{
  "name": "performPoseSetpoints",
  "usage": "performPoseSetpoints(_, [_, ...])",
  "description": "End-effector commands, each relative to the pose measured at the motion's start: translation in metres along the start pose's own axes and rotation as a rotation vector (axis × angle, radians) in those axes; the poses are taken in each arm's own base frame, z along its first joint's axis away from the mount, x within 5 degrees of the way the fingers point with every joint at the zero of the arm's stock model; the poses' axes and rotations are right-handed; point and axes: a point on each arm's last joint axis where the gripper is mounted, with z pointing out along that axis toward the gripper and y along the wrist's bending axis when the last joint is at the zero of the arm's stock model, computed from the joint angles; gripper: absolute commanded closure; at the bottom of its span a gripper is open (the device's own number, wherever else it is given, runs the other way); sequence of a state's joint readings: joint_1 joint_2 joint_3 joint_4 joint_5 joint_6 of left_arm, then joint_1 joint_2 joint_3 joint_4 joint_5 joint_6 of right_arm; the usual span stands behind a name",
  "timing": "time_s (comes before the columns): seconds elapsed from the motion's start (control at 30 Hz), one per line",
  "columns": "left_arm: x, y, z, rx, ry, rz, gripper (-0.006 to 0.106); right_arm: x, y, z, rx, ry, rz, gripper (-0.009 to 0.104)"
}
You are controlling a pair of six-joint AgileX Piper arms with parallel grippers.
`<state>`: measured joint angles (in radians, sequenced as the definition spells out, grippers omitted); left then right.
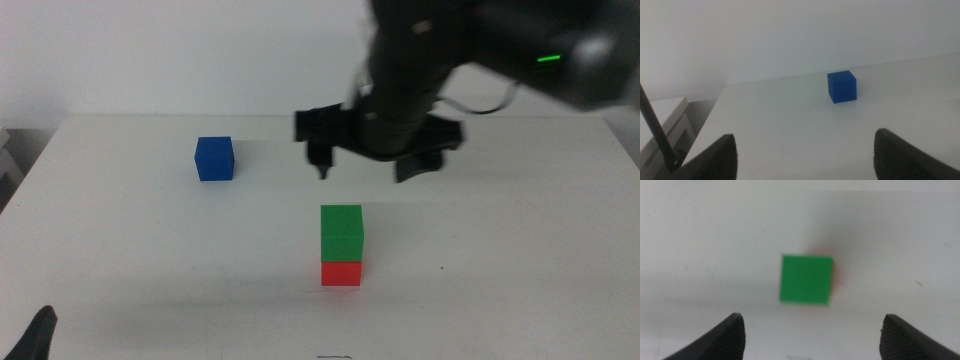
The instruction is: Stack red cubes first, then green, then blue cubes in a specific spot.
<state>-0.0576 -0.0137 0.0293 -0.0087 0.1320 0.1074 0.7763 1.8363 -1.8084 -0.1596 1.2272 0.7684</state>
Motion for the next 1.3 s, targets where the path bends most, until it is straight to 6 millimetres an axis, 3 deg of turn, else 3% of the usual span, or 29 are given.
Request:
performPoseSetpoints(0.0, [-0.01,0.001,-0.002,-0.01,-0.106,-0.008,0.007,0.011,-0.025,-0.056,0.011,-0.053,-0.011,0.021])
performPoseSetpoints(0.33, [-0.01,0.001,-0.002,-0.01,-0.106,-0.008,0.007,0.071,-0.108,-0.119,-0.019,-0.195,-0.072,0.021])
performPoseSetpoints(0.5, [-0.01,0.001,-0.002,-0.01,-0.106,-0.008,0.007,0.096,-0.136,-0.138,-0.049,-0.3,-0.253,0.021])
performPoseSetpoints(0.73, [-0.01,0.001,-0.002,-0.01,-0.106,-0.008,0.007,0.133,-0.159,-0.165,-0.193,-0.529,-0.467,0.021])
performPoseSetpoints(0.97, [-0.01,0.001,-0.002,-0.01,-0.106,-0.008,0.007,0.169,-0.17,-0.172,-0.351,-0.649,-0.624,0.021])
performPoseSetpoints(1.27, [-0.01,0.001,-0.002,-0.01,-0.106,-0.008,0.007,0.185,-0.18,-0.182,-0.385,-0.719,-0.679,0.021])
